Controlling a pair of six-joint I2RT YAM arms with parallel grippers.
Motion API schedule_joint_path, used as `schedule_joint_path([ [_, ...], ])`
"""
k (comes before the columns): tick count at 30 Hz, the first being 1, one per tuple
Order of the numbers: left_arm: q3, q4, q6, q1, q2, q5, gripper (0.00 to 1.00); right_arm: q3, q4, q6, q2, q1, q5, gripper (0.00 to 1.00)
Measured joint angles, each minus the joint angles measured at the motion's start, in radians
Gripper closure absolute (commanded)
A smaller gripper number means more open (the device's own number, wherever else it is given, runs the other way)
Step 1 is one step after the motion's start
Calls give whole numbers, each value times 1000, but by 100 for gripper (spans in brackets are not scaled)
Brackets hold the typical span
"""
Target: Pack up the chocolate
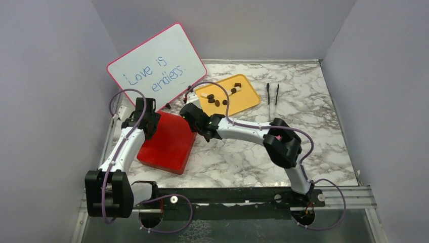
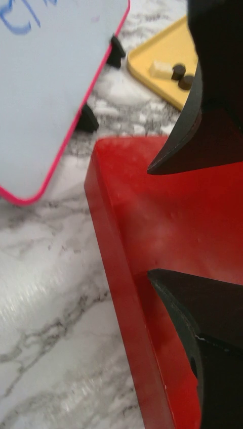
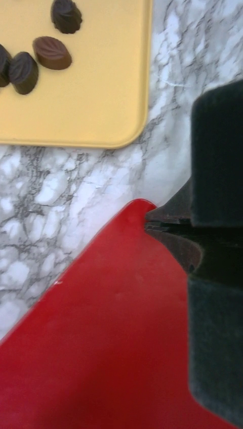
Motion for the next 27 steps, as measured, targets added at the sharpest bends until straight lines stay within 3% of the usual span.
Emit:
schedule_joint_path([
  [3, -43, -26, -21, 0, -9, -2, 31, 71, -9, 16, 78, 0, 12, 99],
  [10, -17, -156, -64, 1, -55, -9, 30, 32, -60, 15, 26, 1, -7, 99],
  [19, 154, -374, -131, 2, -82, -51, 34, -127, 11, 0, -224, 43, -256, 99],
  [27, 153, -467, -146, 8, -123, -61, 34, -205, 132, 58, -249, 150, -445, 99],
])
